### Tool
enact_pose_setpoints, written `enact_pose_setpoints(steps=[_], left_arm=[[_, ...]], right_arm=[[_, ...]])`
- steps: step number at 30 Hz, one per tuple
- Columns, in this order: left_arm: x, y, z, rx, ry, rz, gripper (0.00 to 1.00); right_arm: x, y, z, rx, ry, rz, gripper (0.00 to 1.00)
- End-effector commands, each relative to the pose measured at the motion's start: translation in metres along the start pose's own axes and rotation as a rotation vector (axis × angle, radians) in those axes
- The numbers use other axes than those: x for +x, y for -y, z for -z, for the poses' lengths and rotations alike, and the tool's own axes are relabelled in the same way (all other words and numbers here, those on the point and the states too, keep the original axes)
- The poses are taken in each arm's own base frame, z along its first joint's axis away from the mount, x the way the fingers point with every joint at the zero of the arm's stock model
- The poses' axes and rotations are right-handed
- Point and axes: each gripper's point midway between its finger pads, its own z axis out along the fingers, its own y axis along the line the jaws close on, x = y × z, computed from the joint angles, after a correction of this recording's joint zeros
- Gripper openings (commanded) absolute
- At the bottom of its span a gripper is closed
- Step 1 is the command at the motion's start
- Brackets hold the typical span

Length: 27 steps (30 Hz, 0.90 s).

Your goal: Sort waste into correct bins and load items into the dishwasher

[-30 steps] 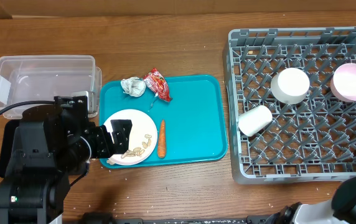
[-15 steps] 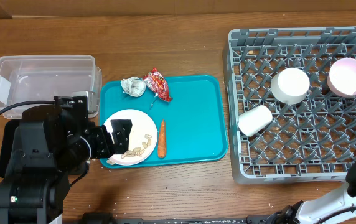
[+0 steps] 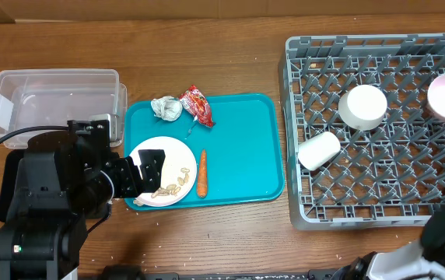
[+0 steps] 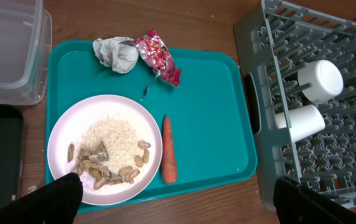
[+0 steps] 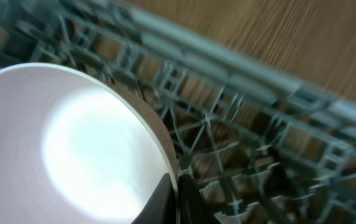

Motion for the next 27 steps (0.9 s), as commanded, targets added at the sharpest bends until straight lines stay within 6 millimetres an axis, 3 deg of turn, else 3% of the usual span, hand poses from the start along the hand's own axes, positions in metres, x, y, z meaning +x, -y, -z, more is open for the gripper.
enact_pose_setpoints(steps=[1, 8, 12, 19, 27], left_arm=[[-0.005, 0.004, 0.006, 0.012, 0.02, -0.028, 1.0], [-0.005, 0.004, 0.006, 0.012, 0.02, -0.028, 1.0], [-0.005, 0.004, 0.006, 0.012, 0.02, -0.028, 1.0], [-0.005, 0.004, 0.006, 0.012, 0.02, -0.028, 1.0], [-0.005, 0.004, 0.006, 0.012, 0.02, -0.028, 1.0]], right_arm=[[-0.035, 0.016, 0.067, 0.189, 0.293, 0.018, 0.04], [-0.029, -0.015, 0.106, 0.447, 0.515, 0.261, 0.04], [-0.018, -0.036, 0.115, 0.561, 0.587, 0.383, 0.04], [-0.003, -0.049, 0.081, 0.685, 0.541, 0.551, 0.04], [-0.003, -0.05, 0.072, 0.759, 0.555, 0.577, 0.04]])
